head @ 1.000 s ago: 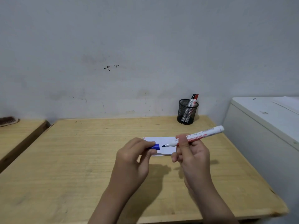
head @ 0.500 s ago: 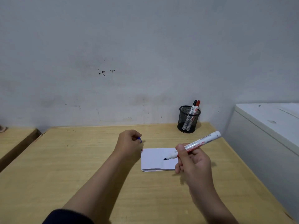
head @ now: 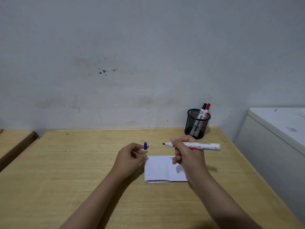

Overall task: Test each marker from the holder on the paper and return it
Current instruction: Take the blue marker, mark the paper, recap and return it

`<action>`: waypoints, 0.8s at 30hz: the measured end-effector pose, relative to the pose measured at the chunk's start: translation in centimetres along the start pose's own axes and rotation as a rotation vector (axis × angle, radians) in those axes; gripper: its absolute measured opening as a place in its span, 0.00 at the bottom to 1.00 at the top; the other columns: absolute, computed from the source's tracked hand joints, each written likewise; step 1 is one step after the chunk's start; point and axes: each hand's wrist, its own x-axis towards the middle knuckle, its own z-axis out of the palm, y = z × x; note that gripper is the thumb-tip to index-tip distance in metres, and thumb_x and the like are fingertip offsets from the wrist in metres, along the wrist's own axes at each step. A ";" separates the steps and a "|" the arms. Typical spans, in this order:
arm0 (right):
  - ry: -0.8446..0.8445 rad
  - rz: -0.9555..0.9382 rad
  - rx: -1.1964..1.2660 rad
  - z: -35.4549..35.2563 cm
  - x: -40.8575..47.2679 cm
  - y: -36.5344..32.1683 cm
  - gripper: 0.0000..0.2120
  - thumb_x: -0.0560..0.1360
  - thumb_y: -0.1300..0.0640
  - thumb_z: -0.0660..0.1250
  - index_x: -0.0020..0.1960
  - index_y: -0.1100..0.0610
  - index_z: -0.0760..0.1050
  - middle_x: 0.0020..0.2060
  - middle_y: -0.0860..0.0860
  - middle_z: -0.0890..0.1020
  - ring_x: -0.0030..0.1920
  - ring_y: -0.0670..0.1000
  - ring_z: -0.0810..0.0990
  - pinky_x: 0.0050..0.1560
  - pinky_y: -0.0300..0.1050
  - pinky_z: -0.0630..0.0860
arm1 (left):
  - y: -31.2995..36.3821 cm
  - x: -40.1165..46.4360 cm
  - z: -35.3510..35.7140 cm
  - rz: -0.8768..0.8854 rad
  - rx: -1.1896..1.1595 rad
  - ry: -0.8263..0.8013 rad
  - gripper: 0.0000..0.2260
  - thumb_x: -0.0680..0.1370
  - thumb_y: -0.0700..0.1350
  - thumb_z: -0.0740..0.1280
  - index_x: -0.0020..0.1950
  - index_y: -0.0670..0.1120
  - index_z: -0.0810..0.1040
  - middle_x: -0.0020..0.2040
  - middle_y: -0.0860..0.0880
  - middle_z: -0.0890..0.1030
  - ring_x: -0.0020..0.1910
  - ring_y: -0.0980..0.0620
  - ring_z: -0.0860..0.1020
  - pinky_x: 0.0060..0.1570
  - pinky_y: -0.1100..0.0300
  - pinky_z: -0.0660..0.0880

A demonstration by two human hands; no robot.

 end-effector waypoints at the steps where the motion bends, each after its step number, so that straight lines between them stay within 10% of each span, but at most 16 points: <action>1: 0.012 0.018 -0.014 0.6 0.6 0.4 0.11 0.69 0.58 0.73 0.34 0.57 0.73 0.20 0.49 0.71 0.19 0.47 0.67 0.25 0.44 0.69 | -0.1 -0.7 -0.1 0.012 0.051 -0.025 0.07 0.70 0.41 0.72 0.46 0.49 0.80 0.41 0.52 0.82 0.36 0.59 0.79 0.37 0.70 0.75; 9: -0.115 0.033 -0.304 4.3 2.7 4.4 0.13 0.71 0.53 0.72 0.36 0.59 0.73 0.24 0.53 0.79 0.18 0.46 0.72 0.20 0.38 0.67 | -1.1 -1.7 -0.3 0.126 0.273 -0.059 0.07 0.65 0.50 0.76 0.33 0.50 0.81 0.39 0.54 0.80 0.39 0.57 0.78 0.42 0.53 0.78; 24: -0.063 -0.117 -0.420 4.0 3.1 6.4 0.16 0.71 0.60 0.70 0.28 0.57 0.67 0.24 0.52 0.73 0.25 0.43 0.77 0.31 0.45 0.77 | -1.2 -1.4 -1.3 0.307 0.374 -0.164 0.12 0.66 0.58 0.71 0.41 0.52 0.85 0.42 0.61 0.80 0.42 0.61 0.78 0.46 0.51 0.77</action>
